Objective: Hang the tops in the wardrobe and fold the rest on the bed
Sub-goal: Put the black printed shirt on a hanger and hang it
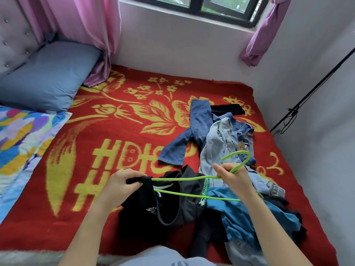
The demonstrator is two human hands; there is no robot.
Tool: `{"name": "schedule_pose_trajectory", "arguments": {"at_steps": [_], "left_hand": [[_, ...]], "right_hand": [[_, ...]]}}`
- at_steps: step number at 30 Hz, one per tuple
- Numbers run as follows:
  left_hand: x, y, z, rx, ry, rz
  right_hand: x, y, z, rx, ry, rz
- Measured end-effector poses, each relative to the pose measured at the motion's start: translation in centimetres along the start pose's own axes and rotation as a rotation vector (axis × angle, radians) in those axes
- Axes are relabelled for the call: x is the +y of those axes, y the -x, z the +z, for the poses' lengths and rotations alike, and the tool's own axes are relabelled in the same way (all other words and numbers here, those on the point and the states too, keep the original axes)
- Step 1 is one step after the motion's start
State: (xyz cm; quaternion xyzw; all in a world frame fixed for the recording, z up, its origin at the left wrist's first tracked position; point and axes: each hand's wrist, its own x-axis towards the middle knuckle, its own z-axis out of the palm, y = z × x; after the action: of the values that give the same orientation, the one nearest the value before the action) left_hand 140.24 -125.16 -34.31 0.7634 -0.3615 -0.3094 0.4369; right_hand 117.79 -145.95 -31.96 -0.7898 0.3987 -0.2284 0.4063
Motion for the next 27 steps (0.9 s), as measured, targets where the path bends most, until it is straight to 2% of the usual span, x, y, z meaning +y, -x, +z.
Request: {"name": "schedule_pose_trajectory", "arguments": {"at_steps": [5, 10, 13, 16, 18, 21, 23, 25, 27], "left_hand": [[1.9, -0.3, 0.5, -0.027, -0.167, 0.152], [4.0, -1.1, 1.8, 0.064, -0.420, 0.352], [4.9, -1.4, 3.3, 0.073, -0.426, 0.469], [6.2, -1.2, 4.8, 0.032, -0.484, 0.536], [6.2, -1.2, 5.0, 0.075, -0.553, 0.580], [5.7, -1.6, 4.5, 0.054, -0.417, 0.464], [5.5, -1.9, 3.6, -0.004, -0.283, 0.361], [5.7, -2.0, 2.6, 0.023, -0.175, 0.316], [6.0, -2.0, 1.4, 0.092, -0.086, 0.267]], "right_hand": [[-0.3, 0.4, 1.0, 0.042, -0.148, 0.043], [-2.1, 0.5, 3.2, 0.066, -0.293, 0.111], [-4.1, 0.6, 5.3, 0.013, -0.418, 0.091], [-5.4, 0.7, 7.6, -0.019, -0.337, 0.030], [-5.8, 0.5, 7.7, -0.039, -0.366, -0.004], [-6.1, 0.2, 6.3, -0.199, -0.296, -0.118], [-6.0, -0.1, 5.5, -0.258, -0.075, -0.243], [-5.3, -0.8, 4.7, -0.114, 0.140, -0.412], [-4.3, -1.8, 3.1, 0.111, 0.181, -0.487]]}}
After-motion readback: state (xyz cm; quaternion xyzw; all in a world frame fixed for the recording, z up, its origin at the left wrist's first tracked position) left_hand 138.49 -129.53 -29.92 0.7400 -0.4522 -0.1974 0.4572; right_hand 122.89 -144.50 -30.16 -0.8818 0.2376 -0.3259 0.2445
